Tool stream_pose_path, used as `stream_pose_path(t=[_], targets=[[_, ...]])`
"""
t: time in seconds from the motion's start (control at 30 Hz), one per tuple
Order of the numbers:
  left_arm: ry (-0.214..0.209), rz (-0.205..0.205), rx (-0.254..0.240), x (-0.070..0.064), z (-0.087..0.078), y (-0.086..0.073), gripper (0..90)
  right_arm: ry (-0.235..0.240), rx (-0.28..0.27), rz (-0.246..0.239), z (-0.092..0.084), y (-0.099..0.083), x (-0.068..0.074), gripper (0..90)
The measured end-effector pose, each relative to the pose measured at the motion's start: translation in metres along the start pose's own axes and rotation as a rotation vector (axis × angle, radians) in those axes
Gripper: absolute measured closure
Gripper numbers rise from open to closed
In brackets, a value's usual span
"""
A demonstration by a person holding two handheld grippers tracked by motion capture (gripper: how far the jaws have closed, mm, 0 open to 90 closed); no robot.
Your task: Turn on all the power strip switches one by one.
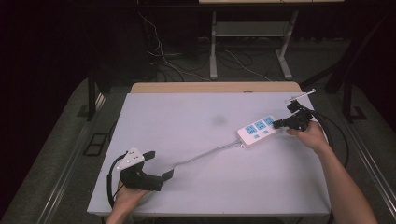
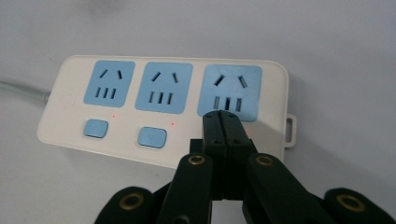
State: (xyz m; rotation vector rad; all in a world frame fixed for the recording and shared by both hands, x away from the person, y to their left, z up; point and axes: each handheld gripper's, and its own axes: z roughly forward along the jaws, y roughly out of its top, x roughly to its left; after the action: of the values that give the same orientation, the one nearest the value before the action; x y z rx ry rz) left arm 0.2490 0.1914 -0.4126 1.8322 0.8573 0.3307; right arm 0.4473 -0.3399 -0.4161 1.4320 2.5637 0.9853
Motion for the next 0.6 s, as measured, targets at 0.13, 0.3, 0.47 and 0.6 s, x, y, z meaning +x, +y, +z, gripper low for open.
stream_pose_path(t=[0.13, 0.3, 0.47, 0.6], targets=[[0.0, -0.001, -0.003, 0.0, -0.001, 0.0, 0.0, -0.002, 0.005, -0.003, 0.003, 0.004, 0.005, 90.0], [0.001, -0.006, -0.004, 0.001, -0.002, 0.0, 0.0, -0.017, 0.0, -0.006, 0.002, 0.006, 0.009, 89.9], [-0.003, -0.005, -0.003, 0.001, -0.001, 0.0, 0.0, -0.02, -0.04, -0.003, -0.01, 0.007, 0.017, 84.5], [-0.006, -0.006, -0.006, -0.001, 0.0, 0.0, 0.0, -0.01, -0.081, 0.001, -0.021, 0.006, 0.026, 80.2]])
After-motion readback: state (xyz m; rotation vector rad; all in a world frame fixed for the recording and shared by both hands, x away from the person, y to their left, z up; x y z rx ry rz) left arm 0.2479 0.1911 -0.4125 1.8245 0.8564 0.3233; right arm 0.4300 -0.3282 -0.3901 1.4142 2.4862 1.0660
